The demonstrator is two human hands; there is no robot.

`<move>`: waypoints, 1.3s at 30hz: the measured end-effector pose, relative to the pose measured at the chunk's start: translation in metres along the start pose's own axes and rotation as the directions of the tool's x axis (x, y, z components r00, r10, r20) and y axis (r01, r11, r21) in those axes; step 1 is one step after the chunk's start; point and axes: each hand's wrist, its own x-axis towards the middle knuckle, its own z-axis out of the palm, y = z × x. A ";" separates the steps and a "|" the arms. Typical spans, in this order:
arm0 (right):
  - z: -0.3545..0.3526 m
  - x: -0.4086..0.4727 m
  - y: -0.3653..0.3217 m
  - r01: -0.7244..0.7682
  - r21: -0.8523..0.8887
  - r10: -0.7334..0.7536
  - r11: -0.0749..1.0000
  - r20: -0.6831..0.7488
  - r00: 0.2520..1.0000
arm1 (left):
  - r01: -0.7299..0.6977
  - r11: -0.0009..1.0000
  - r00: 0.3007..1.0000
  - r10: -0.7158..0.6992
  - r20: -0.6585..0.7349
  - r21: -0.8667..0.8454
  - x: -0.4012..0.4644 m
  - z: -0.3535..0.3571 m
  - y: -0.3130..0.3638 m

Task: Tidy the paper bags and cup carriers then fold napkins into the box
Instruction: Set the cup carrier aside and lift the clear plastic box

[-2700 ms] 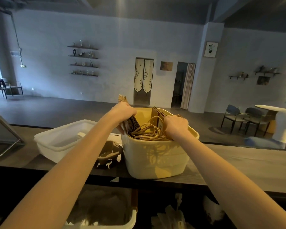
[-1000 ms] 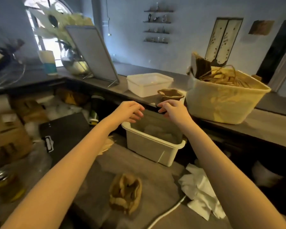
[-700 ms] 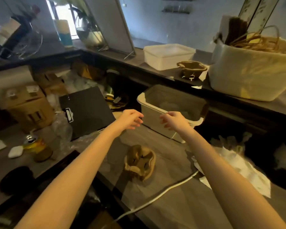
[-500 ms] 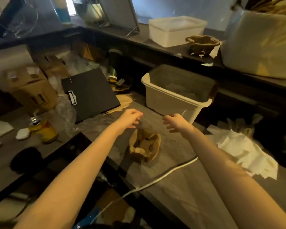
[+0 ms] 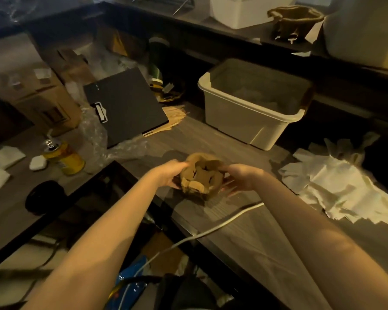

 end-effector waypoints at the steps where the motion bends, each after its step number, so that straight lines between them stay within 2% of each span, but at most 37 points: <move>1: 0.000 0.000 -0.001 0.003 0.007 -0.003 1.000 -0.003 1.000 | -0.009 1.000 1.000 0.009 -0.008 -0.001 -0.001 -0.001 0.001; 4: -0.003 -0.006 -0.010 0.047 0.023 -0.046 0.999 -0.045 0.998 | -0.062 0.998 0.998 0.062 -0.017 -0.009 -0.004 -0.007 0.008; 7: -0.009 -0.021 -0.030 0.165 0.027 -0.160 0.986 -0.135 0.978 | -0.147 0.988 0.988 0.144 -0.054 -0.056 -0.013 -0.016 0.029; 11: -0.022 -0.046 -0.065 0.352 0.042 -0.326 0.935 -0.288 0.900 | -0.290 0.947 0.957 0.285 -0.056 -0.141 -0.038 -0.028 0.072; 15: -0.037 -0.072 -0.099 0.467 0.074 -0.406 0.881 -0.390 0.827 | -0.422 0.886 0.905 0.424 -0.037 -0.193 -0.064 -0.036 0.119; 20: -0.062 -0.099 -0.134 0.596 0.165 -0.481 0.786 -0.443 0.757 | -0.535 0.817 0.844 0.530 -0.085 -0.215 -0.087 -0.035 0.177; 25: -0.089 -0.123 -0.161 0.713 0.152 -0.550 0.685 -0.534 0.642 | -0.586 0.758 0.806 0.581 -0.112 -0.286 -0.094 -0.027 0.237; 29: -0.109 -0.132 -0.177 0.751 0.173 -0.530 0.638 -0.608 0.591 | -0.622 0.713 0.769 0.634 -0.081 -0.324 -0.089 -0.015 0.278; 34: -0.130 -0.142 -0.196 0.738 0.215 -0.482 0.640 -0.635 0.603 | -0.699 0.679 0.710 0.696 -0.108 -0.225 -0.075 -0.003 0.327; 39: -0.147 -0.137 -0.212 0.790 0.331 -0.397 0.516 -0.725 0.563 | -0.677 0.659 0.696 0.718 0.007 -0.328 -0.063 0.006 0.360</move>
